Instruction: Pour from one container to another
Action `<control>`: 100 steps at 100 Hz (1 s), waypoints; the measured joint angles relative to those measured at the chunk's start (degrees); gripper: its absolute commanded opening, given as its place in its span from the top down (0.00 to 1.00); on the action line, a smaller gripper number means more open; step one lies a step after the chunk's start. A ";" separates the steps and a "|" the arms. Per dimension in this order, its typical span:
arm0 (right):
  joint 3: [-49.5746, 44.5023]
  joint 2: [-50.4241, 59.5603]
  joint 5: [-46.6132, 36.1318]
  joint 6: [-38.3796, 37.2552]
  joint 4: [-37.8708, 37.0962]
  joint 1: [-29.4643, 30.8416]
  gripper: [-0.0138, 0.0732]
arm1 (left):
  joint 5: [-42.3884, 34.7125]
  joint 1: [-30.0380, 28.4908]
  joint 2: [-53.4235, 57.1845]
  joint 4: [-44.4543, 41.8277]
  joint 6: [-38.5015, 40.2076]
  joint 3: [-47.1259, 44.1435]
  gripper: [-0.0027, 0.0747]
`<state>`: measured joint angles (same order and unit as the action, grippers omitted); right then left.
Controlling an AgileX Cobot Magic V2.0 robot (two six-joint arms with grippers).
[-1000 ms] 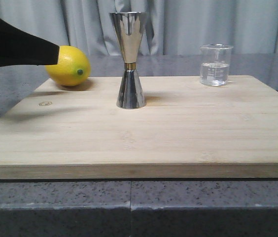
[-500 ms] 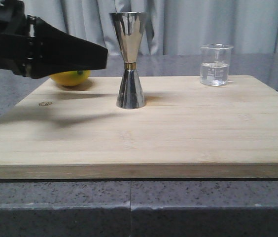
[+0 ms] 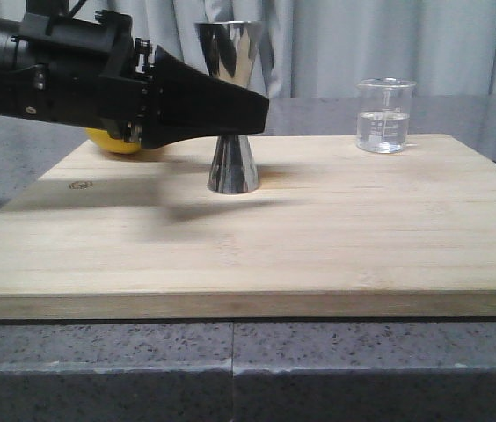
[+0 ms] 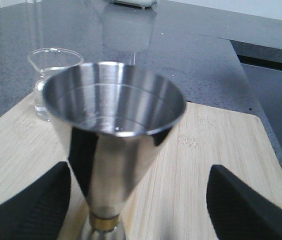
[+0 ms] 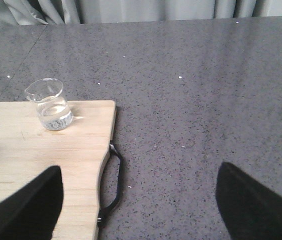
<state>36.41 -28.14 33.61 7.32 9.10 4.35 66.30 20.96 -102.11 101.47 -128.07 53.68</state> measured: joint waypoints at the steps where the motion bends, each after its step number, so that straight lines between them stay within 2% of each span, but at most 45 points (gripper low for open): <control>1: 0.00 0.00 0.00 0.00 0.00 0.00 0.17 | 0.00 0.00 -0.08 0.00 0.00 0.00 0.30; 55: 0.00 0.00 0.00 0.00 0.00 0.00 0.17 | 0.00 0.10 -2.64 0.09 -0.22 0.67 0.31; 81: 0.00 0.00 0.00 0.00 0.00 0.00 0.17 | 0.00 0.10 -2.64 0.09 -0.22 0.67 0.54; 100: 0.00 0.00 0.00 0.00 0.00 0.00 0.17 | -0.10 0.10 -2.64 0.09 -0.22 0.67 0.66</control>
<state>36.41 -28.14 33.61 7.32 9.10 4.35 66.19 21.06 -104.76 101.56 -128.29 54.35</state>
